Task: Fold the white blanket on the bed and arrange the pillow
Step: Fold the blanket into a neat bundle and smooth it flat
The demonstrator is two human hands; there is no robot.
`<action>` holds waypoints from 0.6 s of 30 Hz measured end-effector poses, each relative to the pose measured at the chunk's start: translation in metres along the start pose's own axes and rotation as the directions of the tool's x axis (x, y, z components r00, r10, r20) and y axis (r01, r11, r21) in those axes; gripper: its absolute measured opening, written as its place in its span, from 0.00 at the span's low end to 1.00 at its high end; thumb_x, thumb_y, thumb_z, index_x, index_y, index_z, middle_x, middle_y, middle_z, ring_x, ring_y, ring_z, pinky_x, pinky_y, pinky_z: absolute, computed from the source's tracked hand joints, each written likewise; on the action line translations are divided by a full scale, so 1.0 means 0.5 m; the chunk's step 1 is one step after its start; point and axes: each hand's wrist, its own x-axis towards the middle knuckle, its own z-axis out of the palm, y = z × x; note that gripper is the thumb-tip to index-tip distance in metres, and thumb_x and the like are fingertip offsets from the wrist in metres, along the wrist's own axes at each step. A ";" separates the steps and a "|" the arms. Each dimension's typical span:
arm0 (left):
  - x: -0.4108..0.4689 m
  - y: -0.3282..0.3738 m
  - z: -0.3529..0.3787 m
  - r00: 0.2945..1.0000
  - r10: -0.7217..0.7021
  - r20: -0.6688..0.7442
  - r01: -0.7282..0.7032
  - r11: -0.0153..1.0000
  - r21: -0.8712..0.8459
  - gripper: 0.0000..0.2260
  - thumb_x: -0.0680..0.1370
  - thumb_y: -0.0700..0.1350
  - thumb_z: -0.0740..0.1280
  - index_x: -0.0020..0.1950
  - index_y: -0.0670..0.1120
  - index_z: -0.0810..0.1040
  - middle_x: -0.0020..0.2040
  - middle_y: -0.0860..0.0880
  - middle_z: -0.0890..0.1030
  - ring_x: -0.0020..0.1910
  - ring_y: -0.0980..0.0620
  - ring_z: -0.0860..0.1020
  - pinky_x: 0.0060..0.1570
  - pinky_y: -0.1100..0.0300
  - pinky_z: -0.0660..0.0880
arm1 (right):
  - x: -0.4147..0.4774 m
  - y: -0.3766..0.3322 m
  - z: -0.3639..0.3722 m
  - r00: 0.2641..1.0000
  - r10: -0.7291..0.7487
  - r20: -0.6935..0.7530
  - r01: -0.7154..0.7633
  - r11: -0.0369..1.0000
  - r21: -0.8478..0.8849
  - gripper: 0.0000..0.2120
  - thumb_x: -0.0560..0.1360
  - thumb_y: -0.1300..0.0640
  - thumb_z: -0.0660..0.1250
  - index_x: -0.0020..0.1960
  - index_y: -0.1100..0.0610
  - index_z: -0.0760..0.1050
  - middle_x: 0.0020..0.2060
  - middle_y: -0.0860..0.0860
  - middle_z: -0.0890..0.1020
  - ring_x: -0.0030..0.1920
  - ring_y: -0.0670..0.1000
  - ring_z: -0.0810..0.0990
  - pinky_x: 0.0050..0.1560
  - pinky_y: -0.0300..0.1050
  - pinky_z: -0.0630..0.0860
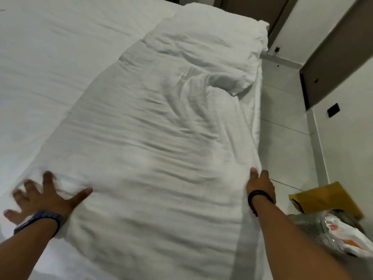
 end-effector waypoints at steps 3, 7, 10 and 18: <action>0.005 -0.006 0.000 1.000 0.007 0.002 -0.007 1.000 -0.020 0.62 0.44 0.85 0.59 0.73 0.65 0.41 0.78 0.46 0.49 0.76 0.35 0.52 0.63 0.27 0.63 | -0.035 0.023 -0.006 0.943 -0.069 -0.326 0.052 0.997 -0.063 0.21 0.81 0.44 0.49 0.61 0.57 0.70 0.55 0.64 0.76 0.56 0.65 0.73 0.53 0.60 0.68; 0.003 -0.007 -0.015 0.999 0.030 0.013 -0.030 0.999 0.014 0.63 0.44 0.85 0.58 0.74 0.62 0.43 0.77 0.45 0.52 0.75 0.34 0.55 0.62 0.28 0.65 | -0.092 0.075 -0.009 0.846 -0.094 -0.524 0.104 0.995 -0.011 0.17 0.80 0.50 0.57 0.56 0.61 0.76 0.53 0.65 0.76 0.52 0.67 0.74 0.42 0.52 0.65; 0.000 -0.002 -0.022 0.999 0.043 0.019 -0.044 0.997 0.060 0.65 0.43 0.85 0.56 0.76 0.60 0.44 0.76 0.41 0.54 0.73 0.33 0.58 0.60 0.29 0.67 | -0.099 0.096 -0.010 0.808 -0.134 -0.574 0.186 0.982 0.032 0.16 0.80 0.49 0.59 0.53 0.61 0.77 0.51 0.63 0.78 0.46 0.66 0.77 0.39 0.50 0.65; 0.012 -0.010 -0.009 0.998 0.062 0.018 -0.062 0.998 0.001 0.62 0.44 0.85 0.58 0.73 0.64 0.43 0.77 0.43 0.51 0.73 0.31 0.55 0.61 0.26 0.64 | -0.086 0.175 -0.026 0.996 0.094 0.008 -0.094 0.974 0.207 0.36 0.70 0.28 0.57 0.43 0.63 0.75 0.44 0.64 0.81 0.47 0.64 0.79 0.50 0.54 0.76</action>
